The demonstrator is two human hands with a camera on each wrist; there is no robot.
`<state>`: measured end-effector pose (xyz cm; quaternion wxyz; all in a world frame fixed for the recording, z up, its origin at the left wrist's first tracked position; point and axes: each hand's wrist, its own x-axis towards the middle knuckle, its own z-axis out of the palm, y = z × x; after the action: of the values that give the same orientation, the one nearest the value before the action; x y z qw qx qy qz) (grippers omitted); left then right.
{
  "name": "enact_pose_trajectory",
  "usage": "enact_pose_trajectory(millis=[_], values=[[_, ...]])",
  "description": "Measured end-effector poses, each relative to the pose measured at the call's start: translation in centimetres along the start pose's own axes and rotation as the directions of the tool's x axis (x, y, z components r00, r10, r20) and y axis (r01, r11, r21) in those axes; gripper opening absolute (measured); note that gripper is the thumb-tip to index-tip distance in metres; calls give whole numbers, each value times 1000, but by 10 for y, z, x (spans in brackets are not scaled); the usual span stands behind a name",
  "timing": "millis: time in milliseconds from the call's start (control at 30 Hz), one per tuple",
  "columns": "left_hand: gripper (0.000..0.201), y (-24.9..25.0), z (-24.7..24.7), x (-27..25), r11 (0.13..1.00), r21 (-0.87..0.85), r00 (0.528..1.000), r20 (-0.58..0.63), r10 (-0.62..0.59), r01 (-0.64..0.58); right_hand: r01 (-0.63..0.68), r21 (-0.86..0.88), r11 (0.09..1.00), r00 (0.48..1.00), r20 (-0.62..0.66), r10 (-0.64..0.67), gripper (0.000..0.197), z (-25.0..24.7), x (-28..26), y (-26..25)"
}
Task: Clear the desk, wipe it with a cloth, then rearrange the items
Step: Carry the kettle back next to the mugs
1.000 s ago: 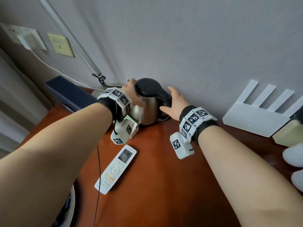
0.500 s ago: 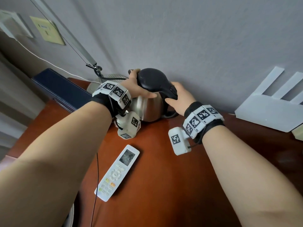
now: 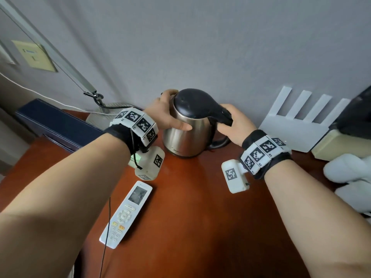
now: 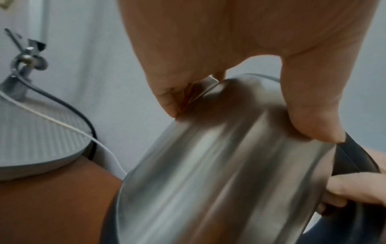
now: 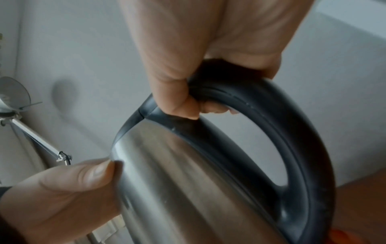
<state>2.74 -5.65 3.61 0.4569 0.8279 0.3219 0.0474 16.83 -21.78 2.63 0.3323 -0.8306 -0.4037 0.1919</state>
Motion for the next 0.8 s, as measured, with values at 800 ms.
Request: enact_pose_trajectory(millis=[800], values=[[111,149,216,-29,981,192,997,81,-8,-8,-110,-44,993,994,15,111,51,-173,-115,165]])
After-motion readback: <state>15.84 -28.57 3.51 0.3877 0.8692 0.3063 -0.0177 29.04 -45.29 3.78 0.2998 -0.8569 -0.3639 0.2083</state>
